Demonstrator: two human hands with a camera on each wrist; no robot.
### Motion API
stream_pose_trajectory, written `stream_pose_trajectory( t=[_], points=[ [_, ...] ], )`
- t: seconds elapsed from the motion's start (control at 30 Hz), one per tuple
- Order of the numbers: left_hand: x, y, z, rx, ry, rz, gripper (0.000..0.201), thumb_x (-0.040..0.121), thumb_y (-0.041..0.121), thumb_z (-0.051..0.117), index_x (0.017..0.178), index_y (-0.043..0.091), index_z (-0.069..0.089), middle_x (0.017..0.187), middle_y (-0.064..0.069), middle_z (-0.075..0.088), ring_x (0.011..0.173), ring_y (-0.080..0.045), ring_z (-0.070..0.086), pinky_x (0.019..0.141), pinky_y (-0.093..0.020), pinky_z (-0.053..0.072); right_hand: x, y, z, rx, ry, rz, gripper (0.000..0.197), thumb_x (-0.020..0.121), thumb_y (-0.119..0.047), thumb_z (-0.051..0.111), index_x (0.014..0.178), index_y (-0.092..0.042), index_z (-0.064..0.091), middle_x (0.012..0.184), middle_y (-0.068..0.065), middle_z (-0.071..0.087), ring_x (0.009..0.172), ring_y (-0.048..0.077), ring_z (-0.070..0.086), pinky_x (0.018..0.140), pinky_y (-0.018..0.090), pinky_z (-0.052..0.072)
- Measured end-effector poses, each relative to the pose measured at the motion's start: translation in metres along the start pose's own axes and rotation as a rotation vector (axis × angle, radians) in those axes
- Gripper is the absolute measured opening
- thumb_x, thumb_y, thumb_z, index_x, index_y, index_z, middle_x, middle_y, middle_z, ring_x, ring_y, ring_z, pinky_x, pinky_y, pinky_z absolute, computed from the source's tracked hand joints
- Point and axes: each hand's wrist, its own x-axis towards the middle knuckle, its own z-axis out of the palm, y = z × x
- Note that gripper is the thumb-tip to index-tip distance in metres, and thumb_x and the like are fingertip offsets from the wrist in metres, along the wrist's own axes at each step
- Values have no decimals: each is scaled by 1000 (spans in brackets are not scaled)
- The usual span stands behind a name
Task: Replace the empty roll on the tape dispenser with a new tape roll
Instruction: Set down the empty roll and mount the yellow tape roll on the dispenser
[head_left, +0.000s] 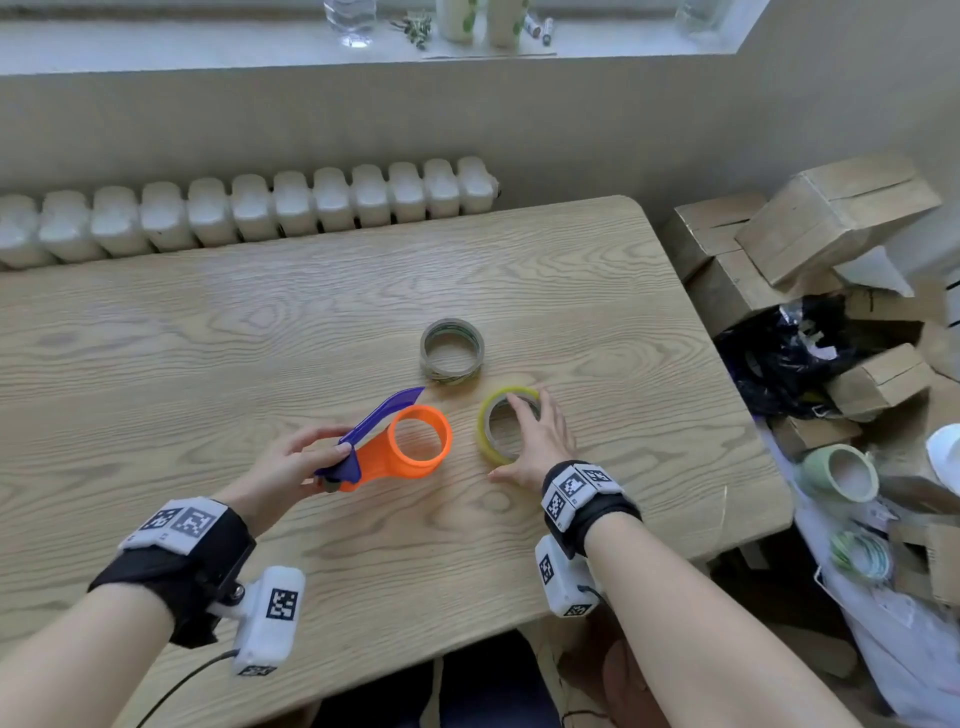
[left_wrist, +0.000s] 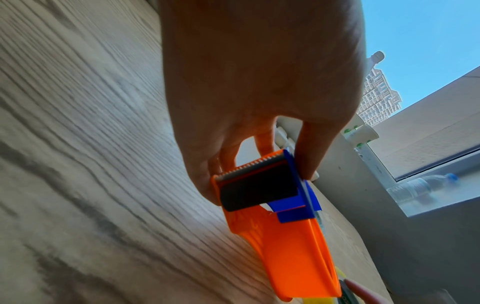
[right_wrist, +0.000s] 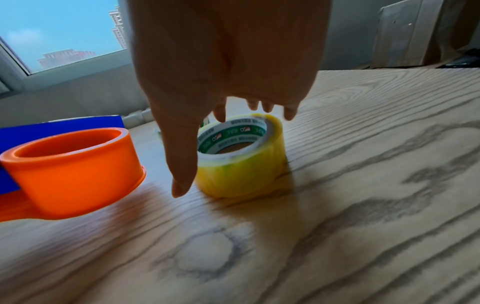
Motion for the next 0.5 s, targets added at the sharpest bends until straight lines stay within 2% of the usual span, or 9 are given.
stream_pose_trajectory(
  t=[0.1, 0.2, 0.33, 0.5],
  points=[
    [2, -6, 0, -16, 23, -17, 19, 87, 7, 57, 99, 19, 66, 82, -6, 71, 69, -17, 66, 60, -22, 57, 5, 1, 3, -30, -3, -1, 115, 59, -31, 87, 148, -36, 14, 160, 9, -10, 149, 31, -2, 119, 48, 14],
    [3, -11, -1, -32, 27, -21, 20, 86, 8, 58, 101, 20, 66, 86, -7, 71, 76, -20, 64, 73, -32, 52, 9, 2, 3, -34, 4, -17, 116, 59, -25, 86, 148, -37, 13, 160, 8, -6, 149, 29, -2, 118, 48, 18],
    [2, -14, -2, -34, 20, -36, 26, 72, 15, 68, 97, 23, 68, 79, -2, 75, 70, -15, 68, 67, -28, 58, 11, 2, -1, -17, 3, -33, 111, 59, -21, 85, 147, -36, 18, 159, 9, 5, 147, 29, 5, 116, 46, 24],
    [-6, -9, 1, -51, 48, -40, 19, 87, 8, 58, 99, 20, 66, 89, -10, 68, 78, -25, 61, 77, -34, 49, 5, 1, -12, 82, -5, -63, 109, 56, -25, 84, 146, -34, 24, 153, 9, 18, 139, 29, 20, 112, 39, 32]
  ],
)
